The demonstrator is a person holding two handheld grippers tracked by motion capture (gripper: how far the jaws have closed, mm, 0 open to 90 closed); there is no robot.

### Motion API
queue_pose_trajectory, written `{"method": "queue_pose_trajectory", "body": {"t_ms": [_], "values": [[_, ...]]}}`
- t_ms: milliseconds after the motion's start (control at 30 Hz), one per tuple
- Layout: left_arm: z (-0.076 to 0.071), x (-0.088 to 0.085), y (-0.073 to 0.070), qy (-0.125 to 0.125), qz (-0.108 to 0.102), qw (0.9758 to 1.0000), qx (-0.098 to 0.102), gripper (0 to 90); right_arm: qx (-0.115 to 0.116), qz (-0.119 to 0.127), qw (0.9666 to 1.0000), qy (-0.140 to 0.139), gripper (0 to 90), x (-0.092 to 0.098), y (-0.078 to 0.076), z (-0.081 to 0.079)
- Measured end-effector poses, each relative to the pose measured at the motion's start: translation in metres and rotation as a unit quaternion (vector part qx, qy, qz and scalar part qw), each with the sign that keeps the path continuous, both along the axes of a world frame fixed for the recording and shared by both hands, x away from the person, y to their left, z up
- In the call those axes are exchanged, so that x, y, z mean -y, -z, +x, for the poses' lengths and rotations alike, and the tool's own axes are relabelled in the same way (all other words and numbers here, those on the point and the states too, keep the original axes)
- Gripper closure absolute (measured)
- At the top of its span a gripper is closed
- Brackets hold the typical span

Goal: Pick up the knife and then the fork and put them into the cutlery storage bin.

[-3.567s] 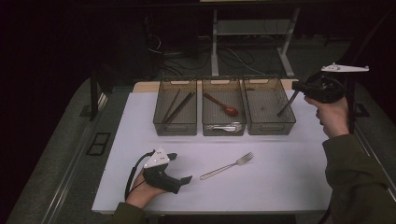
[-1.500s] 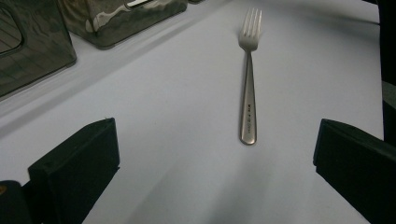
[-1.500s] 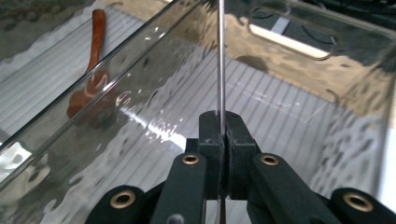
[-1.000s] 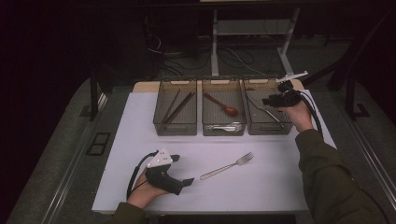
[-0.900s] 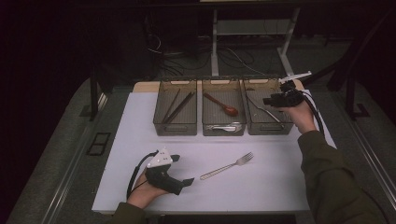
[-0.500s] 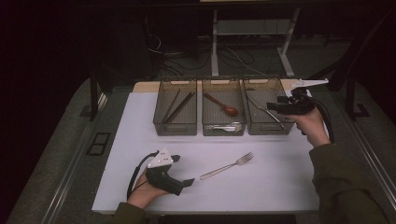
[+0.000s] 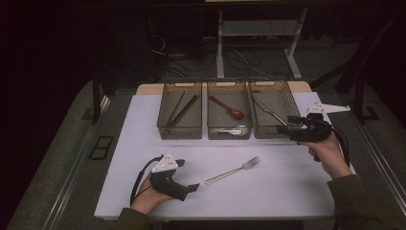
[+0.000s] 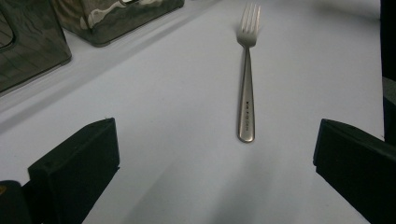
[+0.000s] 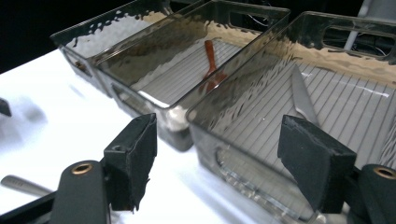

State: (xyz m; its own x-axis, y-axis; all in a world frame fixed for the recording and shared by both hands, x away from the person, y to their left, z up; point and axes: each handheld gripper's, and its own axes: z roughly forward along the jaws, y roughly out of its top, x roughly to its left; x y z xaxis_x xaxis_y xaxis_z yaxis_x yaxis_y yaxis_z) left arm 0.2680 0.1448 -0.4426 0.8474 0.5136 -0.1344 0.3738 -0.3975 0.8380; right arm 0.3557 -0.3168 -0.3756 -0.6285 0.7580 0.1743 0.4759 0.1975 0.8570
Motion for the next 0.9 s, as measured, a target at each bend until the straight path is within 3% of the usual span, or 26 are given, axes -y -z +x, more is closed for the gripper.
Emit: {"method": "queue_pose_trajectory", "body": {"t_ms": [267, 433, 900], "values": [[0.000, 0.000, -0.001, 0.000, 0.001, 1.0000, 0.001, 0.0, -0.013, -0.001, 0.9999, -0.006, 25.6, -0.004, 0.022, -0.029], [0.000, 0.001, -0.001, -0.002, -0.003, 1.0000, 0.002, 0.0, -0.007, -0.011, 0.9999, -0.010, 23.0, -0.008, 0.032, -0.044], [0.006, 0.014, -0.007, 0.003, 0.005, 0.9999, 0.010, 0.0, -0.004, 0.001, 1.0000, -0.003, 19.9, -0.011, 0.057, -0.082]]}}
